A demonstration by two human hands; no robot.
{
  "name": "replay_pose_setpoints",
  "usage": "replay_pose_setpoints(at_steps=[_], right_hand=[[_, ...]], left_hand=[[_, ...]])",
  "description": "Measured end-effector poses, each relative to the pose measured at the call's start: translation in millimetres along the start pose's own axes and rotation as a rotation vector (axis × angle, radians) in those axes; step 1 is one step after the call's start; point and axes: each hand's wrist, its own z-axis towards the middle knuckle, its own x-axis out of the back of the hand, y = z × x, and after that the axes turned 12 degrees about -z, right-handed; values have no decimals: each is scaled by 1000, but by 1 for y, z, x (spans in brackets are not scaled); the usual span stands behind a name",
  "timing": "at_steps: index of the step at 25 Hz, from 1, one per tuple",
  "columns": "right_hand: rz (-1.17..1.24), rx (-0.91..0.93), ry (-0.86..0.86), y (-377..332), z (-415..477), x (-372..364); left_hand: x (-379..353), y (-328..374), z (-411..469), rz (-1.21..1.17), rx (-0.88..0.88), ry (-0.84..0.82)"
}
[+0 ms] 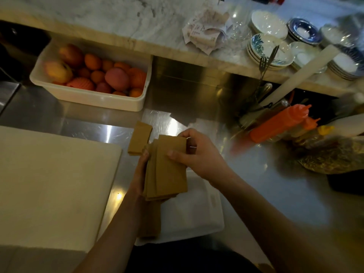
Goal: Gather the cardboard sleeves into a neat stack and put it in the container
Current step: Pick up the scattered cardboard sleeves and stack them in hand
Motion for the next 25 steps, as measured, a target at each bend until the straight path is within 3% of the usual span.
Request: replay_pose_setpoints(at_steps=[6, 11, 15, 20, 25], right_hand=[[-210, -28, 244, 12, -8, -36], [0, -181, 82, 14, -20, -55], [164, -172, -18, 11, -26, -73], [327, -222, -17, 1, -27, -90], [459, -350, 33, -2, -28, -99]], left_hand=[[-4, 4, -17, -118, 119, 12], [4, 9, -22, -51, -47, 8], [12, 19, -29, 123, -118, -48], [16, 29, -34, 337, -166, 5], [15, 38, -37, 461, -232, 180]])
